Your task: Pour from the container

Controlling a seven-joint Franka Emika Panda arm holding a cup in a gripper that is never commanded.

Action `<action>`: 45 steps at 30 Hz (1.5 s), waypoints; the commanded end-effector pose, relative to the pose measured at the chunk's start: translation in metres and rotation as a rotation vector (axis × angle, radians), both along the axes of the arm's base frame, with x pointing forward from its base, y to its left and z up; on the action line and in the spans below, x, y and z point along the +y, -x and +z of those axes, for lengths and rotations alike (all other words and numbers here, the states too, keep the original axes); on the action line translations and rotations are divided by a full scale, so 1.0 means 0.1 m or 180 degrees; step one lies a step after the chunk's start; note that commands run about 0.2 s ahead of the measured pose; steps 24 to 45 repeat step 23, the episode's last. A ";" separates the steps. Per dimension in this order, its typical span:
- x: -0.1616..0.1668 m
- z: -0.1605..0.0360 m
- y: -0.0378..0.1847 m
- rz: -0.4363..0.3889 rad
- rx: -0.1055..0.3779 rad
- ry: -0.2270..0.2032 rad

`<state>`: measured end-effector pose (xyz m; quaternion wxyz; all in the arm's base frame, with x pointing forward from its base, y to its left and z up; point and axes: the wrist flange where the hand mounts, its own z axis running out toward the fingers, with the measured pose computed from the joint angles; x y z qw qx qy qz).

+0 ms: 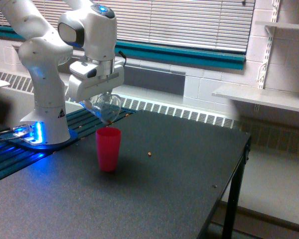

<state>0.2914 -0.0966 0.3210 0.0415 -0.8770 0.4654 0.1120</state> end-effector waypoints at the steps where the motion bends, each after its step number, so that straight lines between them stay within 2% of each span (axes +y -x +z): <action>1: -0.01 0.08 -0.01 0.0155 -0.0026 -0.0051; 10: -0.04 0.11 -0.03 0.0124 0.0014 -0.0028; 12: -0.05 0.12 -0.04 0.0134 -0.0005 -0.0057; 19: -0.05 0.16 -0.11 0.0159 -0.0019 -0.0007; 21: -0.06 0.17 -0.12 0.0189 -0.0035 -0.0031; 45: -0.06 0.17 -0.12 0.0187 -0.0035 -0.0032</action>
